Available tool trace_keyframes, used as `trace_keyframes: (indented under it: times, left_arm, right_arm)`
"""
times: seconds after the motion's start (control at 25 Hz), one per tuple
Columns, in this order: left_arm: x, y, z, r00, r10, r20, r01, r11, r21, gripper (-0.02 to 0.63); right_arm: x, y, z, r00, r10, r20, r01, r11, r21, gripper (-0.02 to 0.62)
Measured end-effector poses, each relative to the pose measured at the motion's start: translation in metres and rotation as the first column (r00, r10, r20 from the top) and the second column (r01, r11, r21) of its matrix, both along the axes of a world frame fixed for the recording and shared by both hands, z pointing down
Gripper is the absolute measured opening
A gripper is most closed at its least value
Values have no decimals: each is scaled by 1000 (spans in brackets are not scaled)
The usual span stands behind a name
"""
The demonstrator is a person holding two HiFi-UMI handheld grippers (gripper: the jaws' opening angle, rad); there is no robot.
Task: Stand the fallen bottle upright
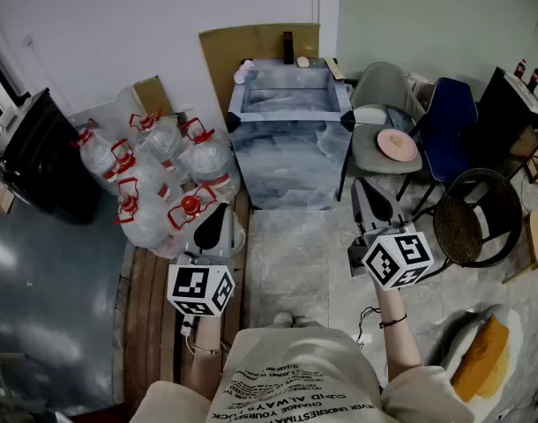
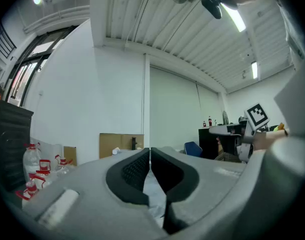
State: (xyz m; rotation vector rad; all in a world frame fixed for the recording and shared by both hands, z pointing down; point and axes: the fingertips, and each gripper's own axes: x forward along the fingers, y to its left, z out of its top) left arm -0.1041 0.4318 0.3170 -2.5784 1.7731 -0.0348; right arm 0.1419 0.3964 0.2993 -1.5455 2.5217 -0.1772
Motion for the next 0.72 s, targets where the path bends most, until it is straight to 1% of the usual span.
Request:
trace_keyframes:
  times: [0.24,0.4,0.56,0.6,0.64,0.68,0.72]
  left_arm:
    - [10,7,-2,1000,-4,4,4,1000,4,28]
    - [17,13,-8,1000,-13,0,13,1000,26,28]
    - [18,15,-7,996,-72,-46,74,997,34,29]
    - [21,15,-7,996,-72,-49,74,997,30,46]
    - [24,15,-6,997,-64,-50,65,998,25,114]
    - [28,15,-7,997,-55,-52,56,998,23,214]
    - [30,16,-7,997,-53,-54,54,998,25,242]
  right_arm:
    - [6,6,-1,1000,0,9,0,1000,6,3]
    - [13,13,-4,999,-6,37,6,1000,18,3]
    - [19,21,-1,999,-15,32,15,1000,17,3]
    - [21,23,0,999,-17,30,16,1000,15,3]
    - [23,24,1,999,-18,30,17,1000,14,3]
    - [25,25,1,999,-19,30,18,1000,14,3]
    - [27,25,1,999,-20,32,19,1000,14,3]
